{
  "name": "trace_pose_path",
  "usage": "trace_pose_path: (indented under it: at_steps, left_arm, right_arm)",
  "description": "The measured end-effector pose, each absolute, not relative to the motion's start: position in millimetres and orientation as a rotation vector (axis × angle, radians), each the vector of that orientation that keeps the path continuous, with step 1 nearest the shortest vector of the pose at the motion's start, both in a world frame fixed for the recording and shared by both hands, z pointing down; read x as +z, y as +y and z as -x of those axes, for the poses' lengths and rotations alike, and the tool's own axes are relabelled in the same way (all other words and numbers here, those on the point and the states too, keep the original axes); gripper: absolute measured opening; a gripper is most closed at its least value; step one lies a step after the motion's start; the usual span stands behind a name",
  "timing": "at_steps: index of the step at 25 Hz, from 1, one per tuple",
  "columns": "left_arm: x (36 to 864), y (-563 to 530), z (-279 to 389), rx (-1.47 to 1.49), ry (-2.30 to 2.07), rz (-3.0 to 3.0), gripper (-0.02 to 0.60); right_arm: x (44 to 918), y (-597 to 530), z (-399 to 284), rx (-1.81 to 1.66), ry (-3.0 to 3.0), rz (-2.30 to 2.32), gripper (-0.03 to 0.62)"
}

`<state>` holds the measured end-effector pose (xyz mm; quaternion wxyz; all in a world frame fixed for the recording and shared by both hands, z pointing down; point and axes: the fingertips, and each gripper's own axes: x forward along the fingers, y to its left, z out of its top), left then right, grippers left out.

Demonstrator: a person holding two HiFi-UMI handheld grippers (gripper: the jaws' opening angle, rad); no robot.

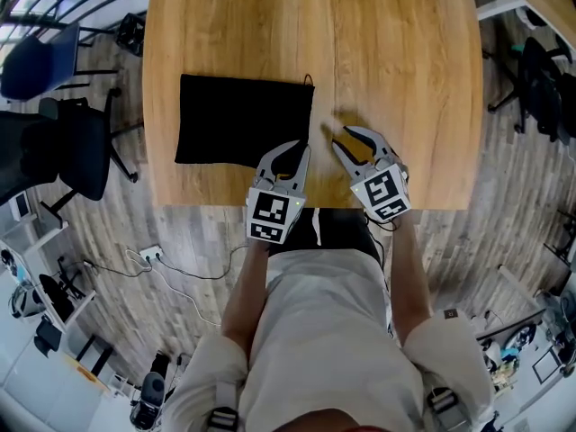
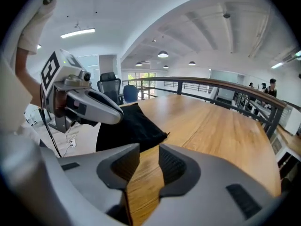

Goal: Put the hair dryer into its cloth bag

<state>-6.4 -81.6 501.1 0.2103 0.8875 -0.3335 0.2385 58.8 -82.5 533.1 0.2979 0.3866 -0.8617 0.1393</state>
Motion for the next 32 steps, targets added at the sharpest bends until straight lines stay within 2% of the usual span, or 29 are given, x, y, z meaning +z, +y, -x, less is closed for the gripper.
trace_pose_path:
  at_steps: [5,13,32]
  left_arm:
    - [476.3,-92.7,-0.8,0.618,-0.928,-2.54,0.026]
    - [442.3,-104.8,-5.3,0.571,-0.886,-2.627,0.025]
    - [423.4,-99.2,12.5,0.548,-0.894,-2.64,0.025]
  right_arm:
    - [484.8,-89.1,-68.5,0.337,-2.338,-1.159,0.079]
    - [434.4,-91.0,-81.9,0.301,-2.369,-1.315,0.03]
    - [422.1,-77.1,-78.1,0.391,-2.405,-1.368,0.02]
